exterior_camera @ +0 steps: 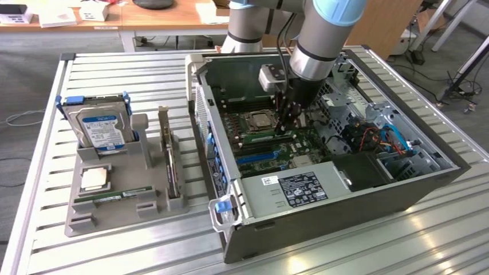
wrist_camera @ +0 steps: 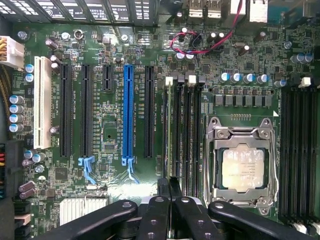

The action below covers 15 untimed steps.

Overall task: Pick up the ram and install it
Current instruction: 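Insert the ram into the slot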

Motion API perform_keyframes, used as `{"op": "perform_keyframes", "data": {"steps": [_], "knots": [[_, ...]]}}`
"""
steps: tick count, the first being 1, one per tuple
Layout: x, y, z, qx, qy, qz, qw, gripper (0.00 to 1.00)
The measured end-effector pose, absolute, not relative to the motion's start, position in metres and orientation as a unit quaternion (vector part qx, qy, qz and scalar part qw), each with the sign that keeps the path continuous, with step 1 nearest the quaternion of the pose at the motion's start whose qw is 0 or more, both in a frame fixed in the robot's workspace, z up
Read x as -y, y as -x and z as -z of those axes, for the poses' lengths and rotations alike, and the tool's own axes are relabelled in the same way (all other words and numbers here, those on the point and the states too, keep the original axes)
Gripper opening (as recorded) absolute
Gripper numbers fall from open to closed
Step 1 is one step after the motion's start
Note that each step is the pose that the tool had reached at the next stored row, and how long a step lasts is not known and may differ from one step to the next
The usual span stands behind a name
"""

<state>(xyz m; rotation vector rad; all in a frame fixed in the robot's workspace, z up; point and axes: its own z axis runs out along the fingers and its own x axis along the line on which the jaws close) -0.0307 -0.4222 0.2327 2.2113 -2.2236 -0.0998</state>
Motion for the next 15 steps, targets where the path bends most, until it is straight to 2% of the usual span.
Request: {"op": "perform_keyframes", "data": {"steps": [15], "knots": [[0.4211, 0.0307, -0.2306, 0.709, -0.705, 0.032, 0.002, 0.12]]}}
